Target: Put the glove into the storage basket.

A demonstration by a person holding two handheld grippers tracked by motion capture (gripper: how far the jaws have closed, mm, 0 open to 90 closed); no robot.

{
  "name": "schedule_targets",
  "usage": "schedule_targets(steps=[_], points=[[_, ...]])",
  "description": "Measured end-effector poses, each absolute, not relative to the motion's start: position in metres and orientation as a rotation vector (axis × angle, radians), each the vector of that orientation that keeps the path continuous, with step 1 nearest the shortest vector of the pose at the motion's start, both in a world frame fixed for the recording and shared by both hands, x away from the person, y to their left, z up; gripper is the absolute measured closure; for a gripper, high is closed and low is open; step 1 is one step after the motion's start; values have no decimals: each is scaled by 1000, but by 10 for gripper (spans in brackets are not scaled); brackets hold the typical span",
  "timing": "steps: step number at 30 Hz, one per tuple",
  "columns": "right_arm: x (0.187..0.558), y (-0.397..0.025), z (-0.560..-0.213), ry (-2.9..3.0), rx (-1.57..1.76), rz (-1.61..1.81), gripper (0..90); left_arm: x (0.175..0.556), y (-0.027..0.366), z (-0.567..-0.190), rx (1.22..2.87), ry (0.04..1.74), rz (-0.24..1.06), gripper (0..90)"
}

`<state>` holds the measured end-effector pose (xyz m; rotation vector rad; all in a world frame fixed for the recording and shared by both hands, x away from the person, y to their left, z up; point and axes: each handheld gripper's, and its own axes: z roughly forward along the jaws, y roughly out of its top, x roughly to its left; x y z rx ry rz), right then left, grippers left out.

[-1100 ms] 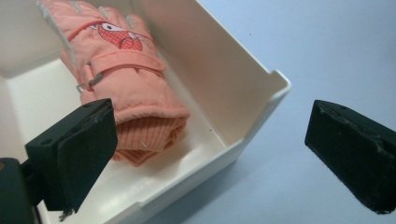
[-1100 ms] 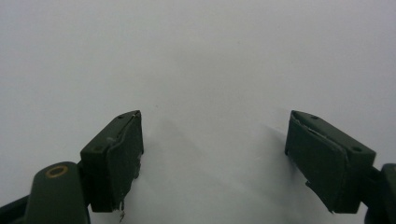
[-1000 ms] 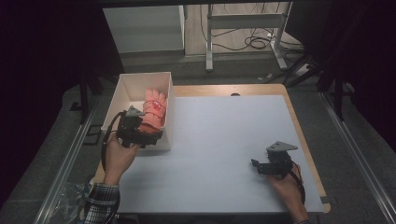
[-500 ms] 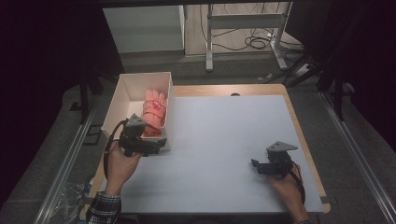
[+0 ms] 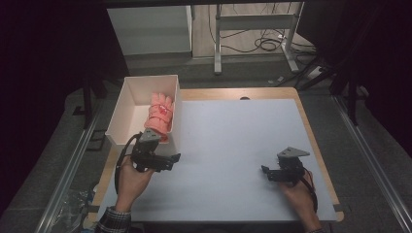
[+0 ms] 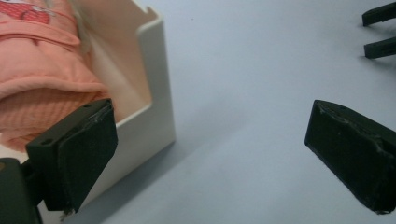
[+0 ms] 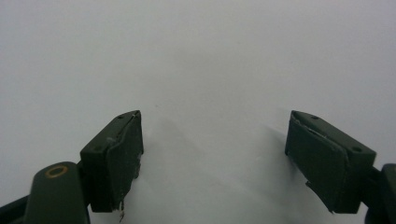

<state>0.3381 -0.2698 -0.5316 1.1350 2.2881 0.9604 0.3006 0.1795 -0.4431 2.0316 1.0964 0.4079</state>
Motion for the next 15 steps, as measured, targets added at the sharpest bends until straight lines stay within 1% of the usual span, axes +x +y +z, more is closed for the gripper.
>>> schedule_targets(steps=[15], points=[[338,-270,-532,2287,1133,959,195,296,142,-456,2067,994,350,28]])
